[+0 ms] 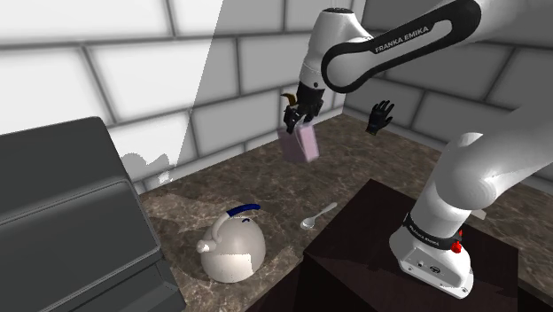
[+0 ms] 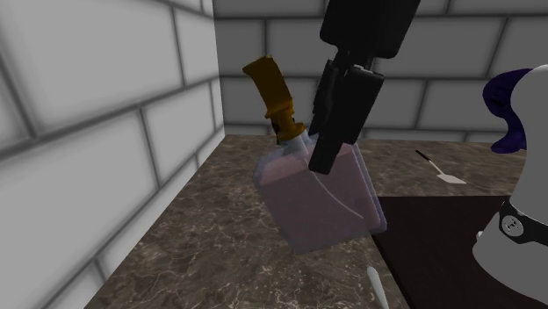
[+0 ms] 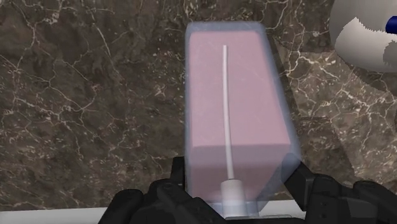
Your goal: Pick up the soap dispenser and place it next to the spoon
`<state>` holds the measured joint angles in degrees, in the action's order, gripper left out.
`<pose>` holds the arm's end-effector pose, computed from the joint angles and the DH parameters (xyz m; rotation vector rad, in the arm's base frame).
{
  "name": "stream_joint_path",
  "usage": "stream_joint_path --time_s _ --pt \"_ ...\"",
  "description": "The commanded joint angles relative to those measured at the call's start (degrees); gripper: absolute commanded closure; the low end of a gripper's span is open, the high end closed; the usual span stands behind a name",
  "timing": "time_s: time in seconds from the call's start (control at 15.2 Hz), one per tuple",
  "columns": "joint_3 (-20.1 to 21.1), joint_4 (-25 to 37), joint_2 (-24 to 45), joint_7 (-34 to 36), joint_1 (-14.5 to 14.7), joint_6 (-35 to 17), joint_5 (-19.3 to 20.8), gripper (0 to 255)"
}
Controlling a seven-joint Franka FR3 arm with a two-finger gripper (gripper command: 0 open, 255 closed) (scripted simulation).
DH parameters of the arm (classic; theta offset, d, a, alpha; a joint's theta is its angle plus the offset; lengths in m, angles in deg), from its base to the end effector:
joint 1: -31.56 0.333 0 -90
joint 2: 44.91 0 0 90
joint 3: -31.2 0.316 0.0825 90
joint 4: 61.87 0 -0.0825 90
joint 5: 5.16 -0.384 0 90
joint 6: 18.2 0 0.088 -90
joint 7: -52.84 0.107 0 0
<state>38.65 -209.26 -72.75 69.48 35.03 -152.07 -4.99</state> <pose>0.4047 0.0790 0.4498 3.1079 -0.1640 0.3976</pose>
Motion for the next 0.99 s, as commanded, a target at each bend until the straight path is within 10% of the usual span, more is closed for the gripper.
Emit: stream_joint_path --time_s 0.0,0.92 --pt "0.16 -1.03 0.60 0.19 -0.01 -1.69 0.05 255" --pt "1.25 -7.14 7.48 1.71 -0.82 -14.64 1.25 255"
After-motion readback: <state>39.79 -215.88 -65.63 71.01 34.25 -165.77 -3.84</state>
